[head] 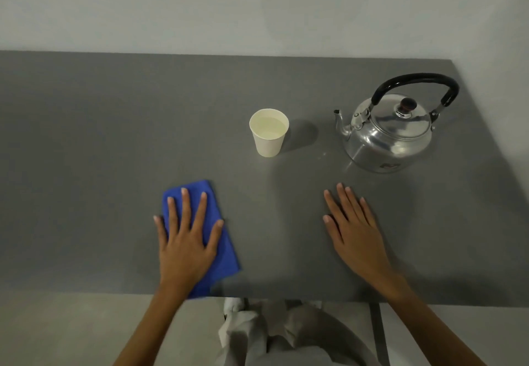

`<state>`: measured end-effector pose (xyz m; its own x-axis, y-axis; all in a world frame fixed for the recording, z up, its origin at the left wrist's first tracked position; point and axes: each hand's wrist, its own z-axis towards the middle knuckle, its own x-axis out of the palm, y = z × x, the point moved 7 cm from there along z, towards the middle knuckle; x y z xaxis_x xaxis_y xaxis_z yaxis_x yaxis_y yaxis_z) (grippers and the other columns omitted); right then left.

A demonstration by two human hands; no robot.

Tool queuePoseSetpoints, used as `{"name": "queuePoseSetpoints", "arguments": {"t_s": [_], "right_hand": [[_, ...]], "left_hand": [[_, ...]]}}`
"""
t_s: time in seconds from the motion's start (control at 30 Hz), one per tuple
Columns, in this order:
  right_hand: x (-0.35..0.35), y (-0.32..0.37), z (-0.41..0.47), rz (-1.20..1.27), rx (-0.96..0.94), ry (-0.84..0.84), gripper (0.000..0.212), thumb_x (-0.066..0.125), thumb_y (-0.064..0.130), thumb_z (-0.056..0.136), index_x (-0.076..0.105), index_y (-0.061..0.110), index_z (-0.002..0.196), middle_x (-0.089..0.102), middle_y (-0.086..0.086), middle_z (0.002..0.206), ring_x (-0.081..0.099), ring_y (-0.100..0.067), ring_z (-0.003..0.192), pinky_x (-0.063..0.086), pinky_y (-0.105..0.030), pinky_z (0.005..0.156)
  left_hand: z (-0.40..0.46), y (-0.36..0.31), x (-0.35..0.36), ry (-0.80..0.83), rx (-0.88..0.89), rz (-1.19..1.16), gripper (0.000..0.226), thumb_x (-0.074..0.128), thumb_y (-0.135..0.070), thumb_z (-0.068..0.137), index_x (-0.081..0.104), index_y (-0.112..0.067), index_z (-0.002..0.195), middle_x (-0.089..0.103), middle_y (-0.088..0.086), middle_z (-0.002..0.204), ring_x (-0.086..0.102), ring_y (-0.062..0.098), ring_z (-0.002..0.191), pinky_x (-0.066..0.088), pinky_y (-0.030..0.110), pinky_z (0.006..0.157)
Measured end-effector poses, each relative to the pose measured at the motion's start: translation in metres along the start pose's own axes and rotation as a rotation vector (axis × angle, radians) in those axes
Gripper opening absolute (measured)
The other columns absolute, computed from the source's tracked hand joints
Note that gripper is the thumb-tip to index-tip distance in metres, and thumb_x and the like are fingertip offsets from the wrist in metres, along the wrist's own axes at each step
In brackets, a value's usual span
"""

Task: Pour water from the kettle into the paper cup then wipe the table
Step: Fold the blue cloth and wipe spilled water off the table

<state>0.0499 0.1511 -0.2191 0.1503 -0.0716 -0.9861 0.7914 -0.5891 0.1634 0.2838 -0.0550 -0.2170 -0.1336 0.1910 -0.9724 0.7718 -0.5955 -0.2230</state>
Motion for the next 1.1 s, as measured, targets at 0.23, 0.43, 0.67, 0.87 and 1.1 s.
{"name": "queuePoseSetpoints", "arguments": {"t_s": [0.23,0.43,0.67,0.87,1.1], "right_hand": [[0.000,0.001,-0.001,-0.021,0.005,-0.017,0.057,0.011,0.042,0.098,0.019,0.018,0.149,0.021,-0.011,0.156,0.014,-0.024,0.145,0.015,-0.044,0.118],[0.000,0.001,0.000,-0.015,0.001,-0.023,0.059,0.007,0.045,0.098,0.022,0.016,0.148,0.025,-0.013,0.155,0.018,-0.026,0.144,0.019,-0.046,0.116],[0.001,0.000,0.000,0.013,-0.005,-0.032,0.060,0.003,0.048,0.097,0.017,0.019,0.148,0.020,-0.010,0.157,0.012,-0.022,0.145,0.013,-0.043,0.118],[0.001,-0.001,-0.001,0.000,0.001,-0.036,0.058,0.010,0.044,0.098,0.020,0.019,0.149,0.020,-0.008,0.157,0.012,-0.022,0.146,0.014,-0.043,0.118],[0.002,-0.001,-0.001,-0.020,0.004,-0.038,0.056,0.012,0.043,0.098,0.021,0.019,0.149,0.022,-0.009,0.157,0.014,-0.022,0.145,0.016,-0.043,0.118]], "left_hand": [[0.059,-0.065,0.014,-0.045,-0.108,-0.005,0.069,0.027,-0.054,0.095,0.008,-0.017,0.150,0.002,0.018,0.158,-0.001,0.040,0.145,0.005,0.058,0.116],[0.005,-0.157,0.041,0.011,0.204,-0.001,0.066,0.020,-0.056,0.095,0.010,-0.020,0.150,0.003,0.012,0.159,-0.003,0.035,0.145,0.005,0.057,0.117],[-0.049,-0.122,0.045,0.076,0.455,0.032,0.063,0.021,-0.059,0.095,0.003,-0.033,0.149,0.000,-0.002,0.160,-0.002,0.023,0.147,-0.003,0.048,0.117],[-0.040,-0.040,0.025,0.075,0.326,0.017,0.066,0.020,-0.063,0.091,0.002,-0.036,0.148,-0.002,-0.004,0.160,-0.005,0.019,0.147,-0.003,0.048,0.118],[0.038,0.000,-0.007,-0.004,0.142,-0.022,0.070,0.014,-0.065,0.087,0.007,-0.033,0.149,0.000,-0.002,0.160,-0.004,0.020,0.147,-0.001,0.049,0.119]]}}
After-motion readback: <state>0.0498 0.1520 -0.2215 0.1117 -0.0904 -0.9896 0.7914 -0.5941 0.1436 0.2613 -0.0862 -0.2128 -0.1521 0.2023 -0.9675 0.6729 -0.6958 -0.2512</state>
